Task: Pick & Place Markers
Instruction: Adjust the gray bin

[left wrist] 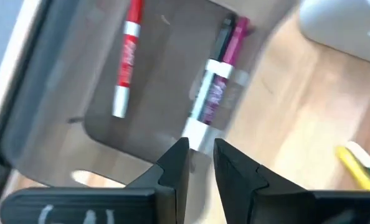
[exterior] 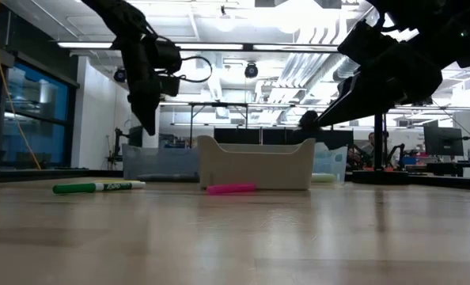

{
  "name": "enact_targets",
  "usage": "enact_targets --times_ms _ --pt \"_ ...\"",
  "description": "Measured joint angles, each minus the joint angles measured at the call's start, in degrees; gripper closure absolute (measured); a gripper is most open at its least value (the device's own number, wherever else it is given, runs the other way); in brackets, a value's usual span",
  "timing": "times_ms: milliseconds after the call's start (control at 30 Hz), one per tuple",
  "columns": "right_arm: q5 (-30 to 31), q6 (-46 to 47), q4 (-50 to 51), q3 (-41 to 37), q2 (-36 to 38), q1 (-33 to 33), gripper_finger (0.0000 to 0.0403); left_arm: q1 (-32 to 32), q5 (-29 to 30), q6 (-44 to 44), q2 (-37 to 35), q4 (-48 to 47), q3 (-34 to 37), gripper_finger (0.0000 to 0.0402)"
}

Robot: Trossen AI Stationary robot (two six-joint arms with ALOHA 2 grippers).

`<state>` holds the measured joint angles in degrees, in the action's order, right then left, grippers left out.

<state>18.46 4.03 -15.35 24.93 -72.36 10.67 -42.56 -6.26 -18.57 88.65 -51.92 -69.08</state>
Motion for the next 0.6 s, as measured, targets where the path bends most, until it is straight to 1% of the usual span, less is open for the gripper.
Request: enact_targets --times_ms 100,167,267,433,600 --pt "0.00 0.24 0.15 0.00 0.00 0.00 0.0263 3.36 0.85 3.21 -0.79 -1.69 0.00 0.0330" --pt "-0.01 0.27 0.14 0.00 0.00 0.00 0.0263 5.93 2.44 6.13 -1.38 -4.06 0.00 0.0330" --pt "-0.39 0.46 0.13 0.00 0.00 0.01 0.0263 10.87 4.29 11.12 -1.78 -6.43 -0.01 0.0330" --pt "-3.08 0.48 0.84 0.00 0.00 -0.01 0.0263 20.06 4.66 17.55 -2.06 -7.59 0.04 0.0330" --pt "-7.10 0.50 3.62 0.00 0.00 -0.01 0.0263 30.15 10.42 25.27 -2.04 -6.32 0.24 0.0330"
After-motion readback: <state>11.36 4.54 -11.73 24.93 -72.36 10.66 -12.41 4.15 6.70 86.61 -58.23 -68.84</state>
